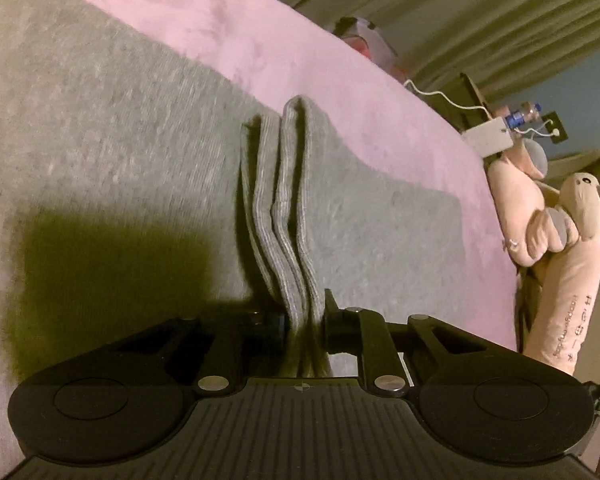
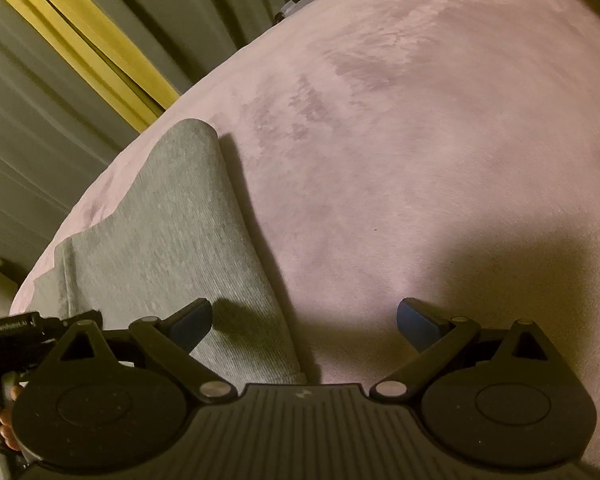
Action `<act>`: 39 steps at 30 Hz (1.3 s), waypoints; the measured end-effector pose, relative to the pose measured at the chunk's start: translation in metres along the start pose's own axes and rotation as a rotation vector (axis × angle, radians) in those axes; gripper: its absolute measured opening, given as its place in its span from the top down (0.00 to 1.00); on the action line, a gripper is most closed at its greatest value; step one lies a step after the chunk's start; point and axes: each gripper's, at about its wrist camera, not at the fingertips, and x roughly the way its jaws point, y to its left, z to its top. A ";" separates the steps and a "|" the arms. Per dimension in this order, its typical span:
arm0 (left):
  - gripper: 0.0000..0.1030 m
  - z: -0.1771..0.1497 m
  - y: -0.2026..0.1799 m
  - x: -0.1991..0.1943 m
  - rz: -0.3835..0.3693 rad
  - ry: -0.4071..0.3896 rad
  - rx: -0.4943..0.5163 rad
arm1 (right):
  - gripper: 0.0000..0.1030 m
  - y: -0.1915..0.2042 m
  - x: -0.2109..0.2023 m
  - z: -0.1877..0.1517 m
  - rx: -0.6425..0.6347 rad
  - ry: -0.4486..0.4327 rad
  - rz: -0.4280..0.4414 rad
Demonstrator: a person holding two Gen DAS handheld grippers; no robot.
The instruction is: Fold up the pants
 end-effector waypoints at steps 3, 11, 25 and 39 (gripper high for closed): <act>0.83 0.003 -0.010 -0.016 0.011 -0.013 0.061 | 0.04 -0.001 -0.001 -0.001 0.008 -0.003 0.003; 0.82 0.021 -0.012 -0.058 0.094 -0.101 0.176 | 0.04 -0.001 0.000 0.000 0.013 -0.003 0.006; 0.50 0.002 0.014 -0.073 0.301 -0.170 0.182 | 0.04 0.001 0.001 0.000 0.003 0.002 -0.005; 0.26 0.011 -0.049 -0.032 0.486 -0.278 0.399 | 0.04 0.002 0.001 -0.001 -0.002 0.000 -0.011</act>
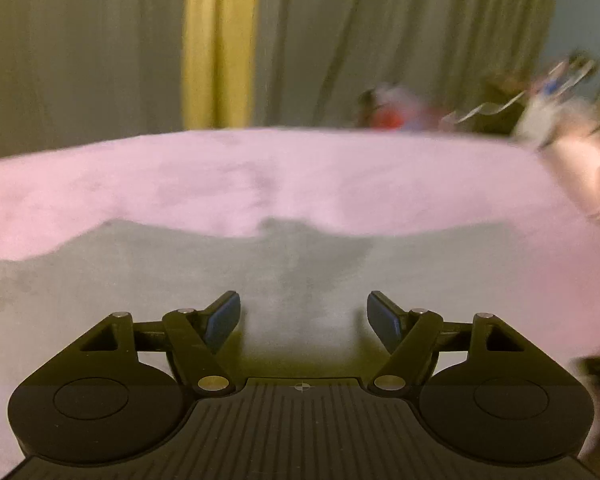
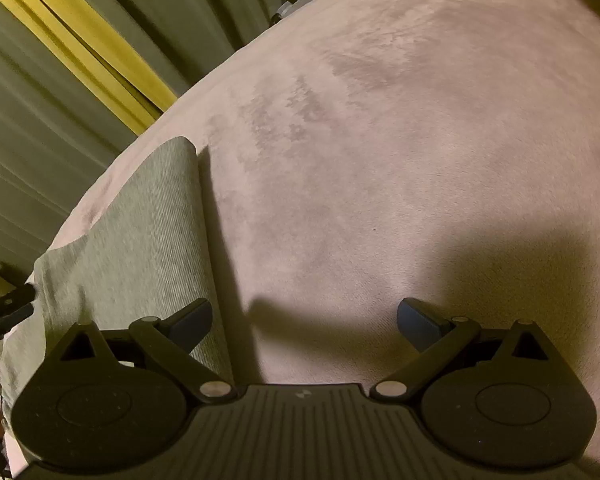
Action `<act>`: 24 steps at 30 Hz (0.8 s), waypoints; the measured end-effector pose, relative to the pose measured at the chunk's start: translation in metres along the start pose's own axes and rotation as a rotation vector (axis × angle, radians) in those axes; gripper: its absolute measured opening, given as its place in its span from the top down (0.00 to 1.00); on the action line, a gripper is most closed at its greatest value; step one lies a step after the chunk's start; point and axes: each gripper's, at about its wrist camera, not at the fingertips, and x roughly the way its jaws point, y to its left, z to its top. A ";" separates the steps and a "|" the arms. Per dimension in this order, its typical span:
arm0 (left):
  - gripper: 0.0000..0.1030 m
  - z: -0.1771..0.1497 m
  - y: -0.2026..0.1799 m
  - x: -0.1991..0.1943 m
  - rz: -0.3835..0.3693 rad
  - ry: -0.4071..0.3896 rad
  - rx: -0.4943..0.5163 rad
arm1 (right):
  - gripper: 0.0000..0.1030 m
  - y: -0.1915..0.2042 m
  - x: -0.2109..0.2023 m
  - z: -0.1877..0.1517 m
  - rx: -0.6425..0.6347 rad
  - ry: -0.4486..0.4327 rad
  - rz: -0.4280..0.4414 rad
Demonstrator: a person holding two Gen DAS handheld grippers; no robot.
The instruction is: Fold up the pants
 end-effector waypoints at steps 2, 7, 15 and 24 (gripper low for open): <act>0.19 -0.008 0.004 0.021 0.146 0.076 0.025 | 0.04 -0.001 0.000 0.000 -0.002 0.000 0.001; 0.19 -0.019 0.024 0.007 0.083 0.064 -0.089 | 0.04 -0.003 0.000 0.000 0.012 -0.004 0.015; 0.10 -0.036 0.097 -0.053 0.110 -0.017 -0.268 | 0.04 0.012 -0.004 -0.003 -0.060 -0.023 -0.078; 0.07 -0.078 0.205 -0.112 0.283 -0.104 -0.434 | 0.06 0.058 -0.040 -0.018 -0.113 -0.169 0.366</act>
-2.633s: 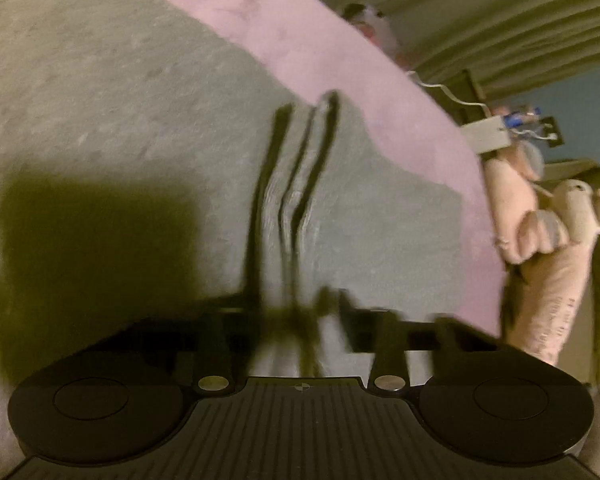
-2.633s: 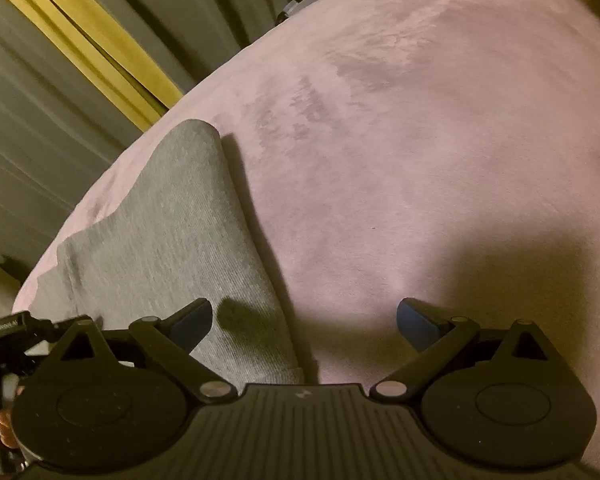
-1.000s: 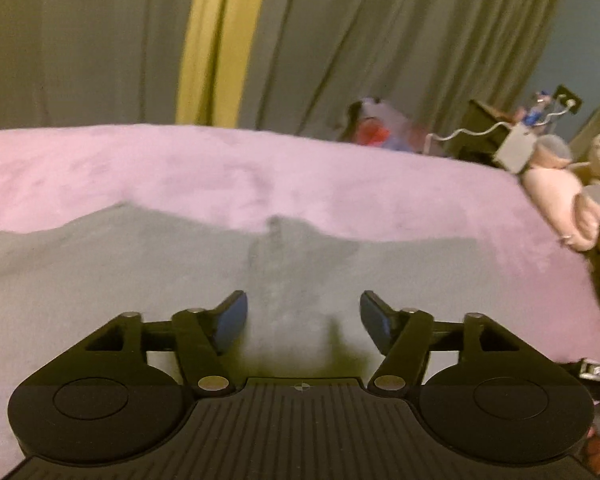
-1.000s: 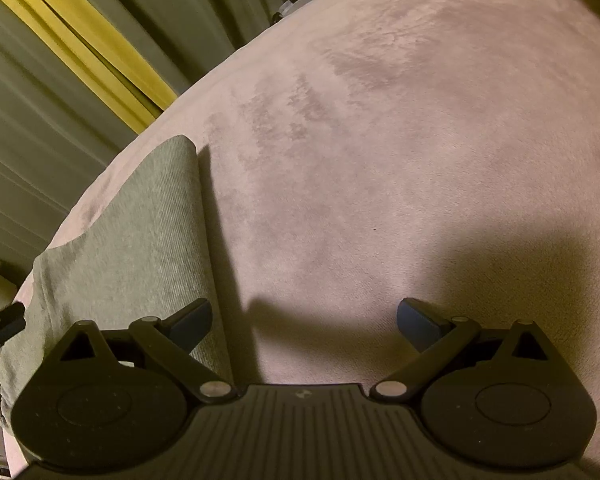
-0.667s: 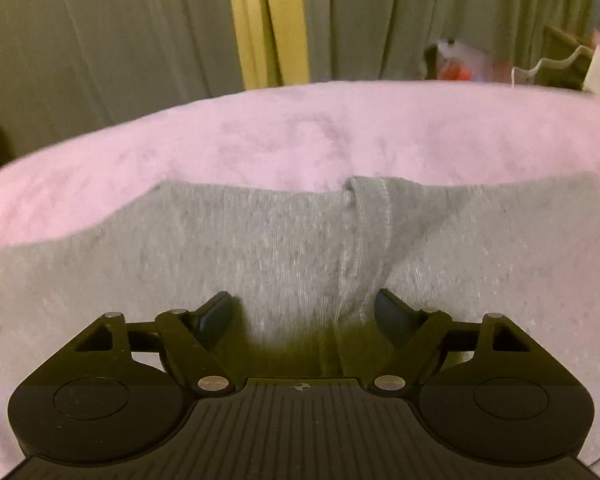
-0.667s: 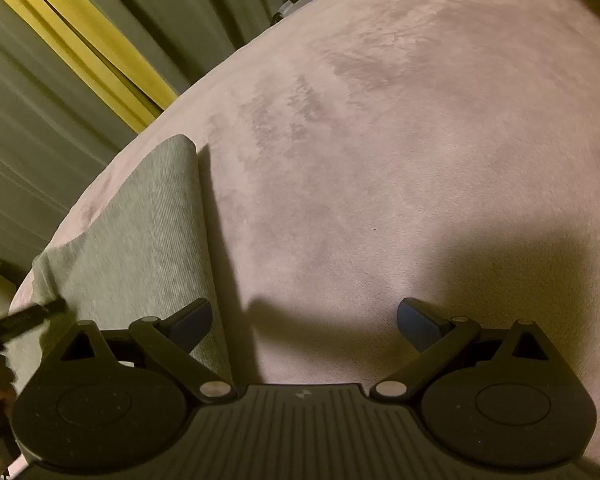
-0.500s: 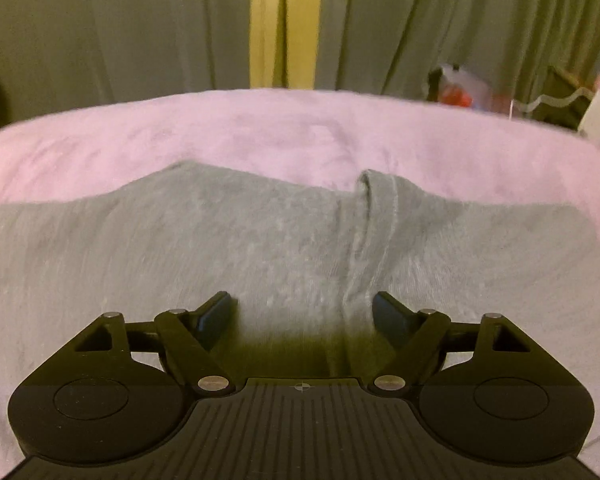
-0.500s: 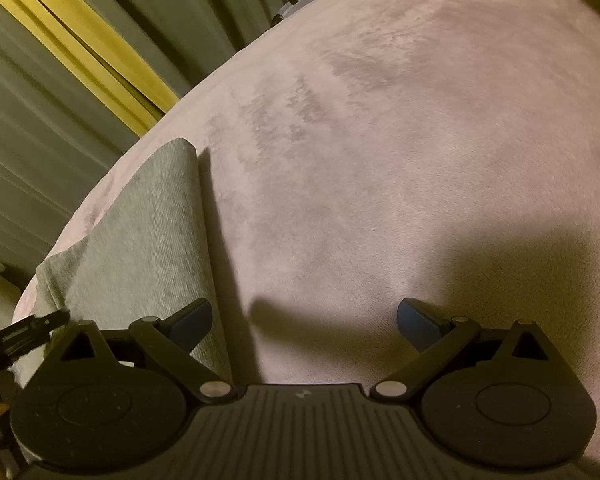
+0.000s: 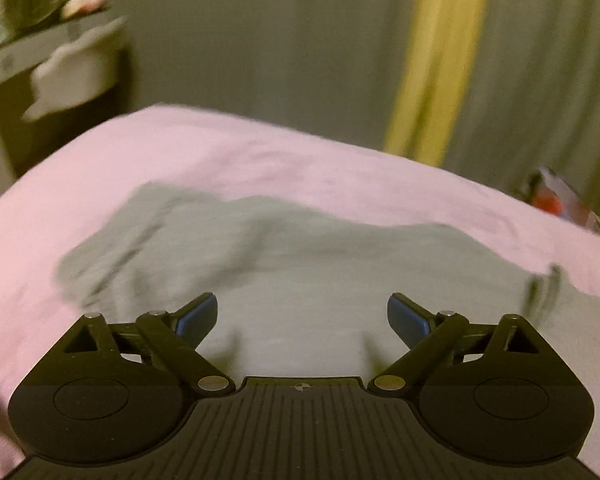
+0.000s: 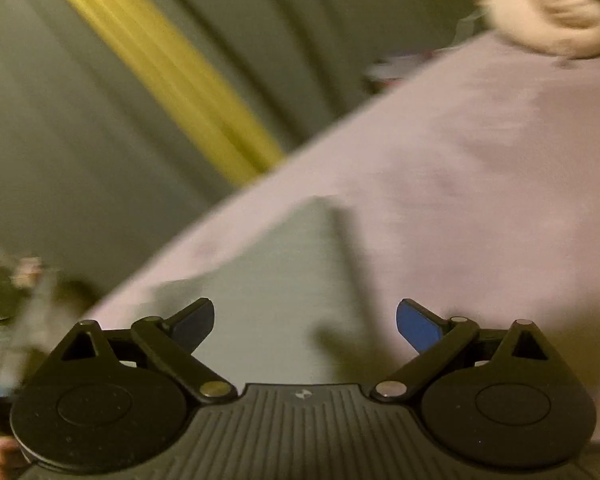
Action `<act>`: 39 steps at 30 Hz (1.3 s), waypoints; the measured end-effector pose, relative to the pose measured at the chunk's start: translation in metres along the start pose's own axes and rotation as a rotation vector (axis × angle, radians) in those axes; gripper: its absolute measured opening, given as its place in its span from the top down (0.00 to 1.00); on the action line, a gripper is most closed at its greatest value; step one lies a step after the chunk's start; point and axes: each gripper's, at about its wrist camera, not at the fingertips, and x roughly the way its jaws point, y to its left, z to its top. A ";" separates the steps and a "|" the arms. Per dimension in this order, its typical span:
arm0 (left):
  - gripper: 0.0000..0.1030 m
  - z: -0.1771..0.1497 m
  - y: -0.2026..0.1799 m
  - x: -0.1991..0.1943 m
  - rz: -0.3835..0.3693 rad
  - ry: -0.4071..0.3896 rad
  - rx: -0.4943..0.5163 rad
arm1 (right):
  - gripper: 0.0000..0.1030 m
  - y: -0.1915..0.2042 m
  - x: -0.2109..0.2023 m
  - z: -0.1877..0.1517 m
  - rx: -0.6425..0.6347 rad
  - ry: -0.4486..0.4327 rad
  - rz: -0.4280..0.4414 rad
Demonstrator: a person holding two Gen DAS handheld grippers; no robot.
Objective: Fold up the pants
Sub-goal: 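Grasp the ribbed waistband cuff with the left tool and lift it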
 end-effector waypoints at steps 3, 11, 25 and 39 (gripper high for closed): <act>0.07 -0.008 0.049 -0.002 0.041 0.019 -0.160 | 0.14 -0.003 0.027 -0.022 -0.024 0.118 0.016; 0.07 -0.034 0.119 0.009 0.021 0.080 -0.383 | 0.04 0.009 0.053 -0.045 -0.196 0.208 -0.103; 0.03 -0.038 0.177 0.061 -0.261 0.019 -0.727 | 0.04 0.018 0.063 -0.044 -0.172 0.183 -0.118; 0.40 -0.035 0.161 0.067 -0.228 -0.015 -0.640 | 0.04 0.023 0.065 -0.045 -0.216 0.168 -0.148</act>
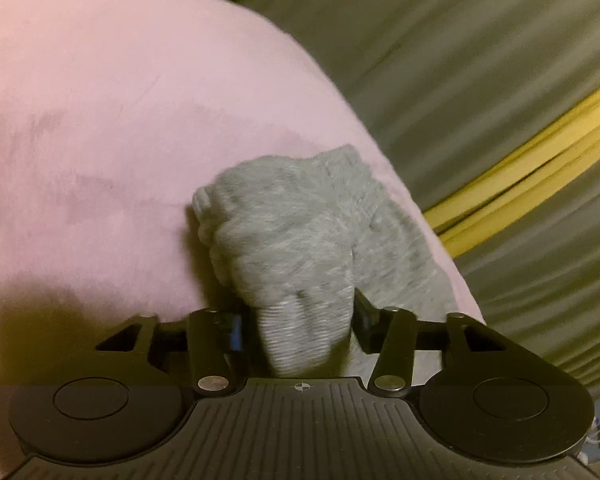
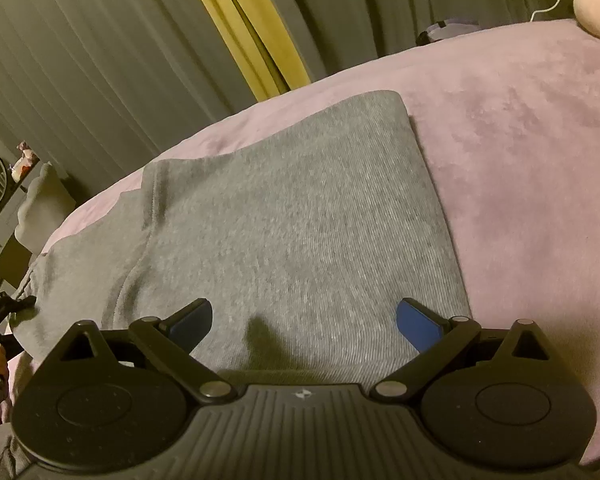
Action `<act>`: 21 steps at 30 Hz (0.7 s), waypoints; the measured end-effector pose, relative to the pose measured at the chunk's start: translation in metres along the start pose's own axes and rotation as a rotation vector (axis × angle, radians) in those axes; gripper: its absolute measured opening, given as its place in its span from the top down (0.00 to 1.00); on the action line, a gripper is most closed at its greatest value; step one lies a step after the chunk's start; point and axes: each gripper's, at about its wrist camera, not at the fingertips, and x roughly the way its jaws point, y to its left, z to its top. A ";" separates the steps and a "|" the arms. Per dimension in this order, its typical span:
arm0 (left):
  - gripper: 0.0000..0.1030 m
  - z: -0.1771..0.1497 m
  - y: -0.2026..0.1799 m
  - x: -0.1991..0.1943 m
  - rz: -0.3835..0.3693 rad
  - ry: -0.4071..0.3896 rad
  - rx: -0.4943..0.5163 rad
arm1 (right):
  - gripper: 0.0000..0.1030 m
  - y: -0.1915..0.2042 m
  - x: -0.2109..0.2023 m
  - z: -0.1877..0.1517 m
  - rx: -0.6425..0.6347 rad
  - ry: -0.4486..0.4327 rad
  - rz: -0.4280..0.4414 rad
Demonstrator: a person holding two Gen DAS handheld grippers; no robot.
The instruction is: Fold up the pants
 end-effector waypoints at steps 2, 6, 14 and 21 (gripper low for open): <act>0.30 -0.001 -0.001 0.000 -0.003 -0.009 -0.038 | 0.04 0.001 0.000 0.000 -0.006 0.000 -0.004; 0.53 0.000 -0.019 0.009 0.046 0.010 -0.009 | 0.04 0.003 0.001 0.000 -0.010 -0.001 -0.013; 0.80 -0.003 -0.079 -0.041 -0.056 -0.070 0.224 | 0.04 -0.006 -0.009 0.005 0.078 -0.030 0.011; 0.80 -0.058 -0.212 -0.126 -0.320 -0.179 0.643 | 0.04 -0.028 -0.028 0.009 0.233 -0.117 0.007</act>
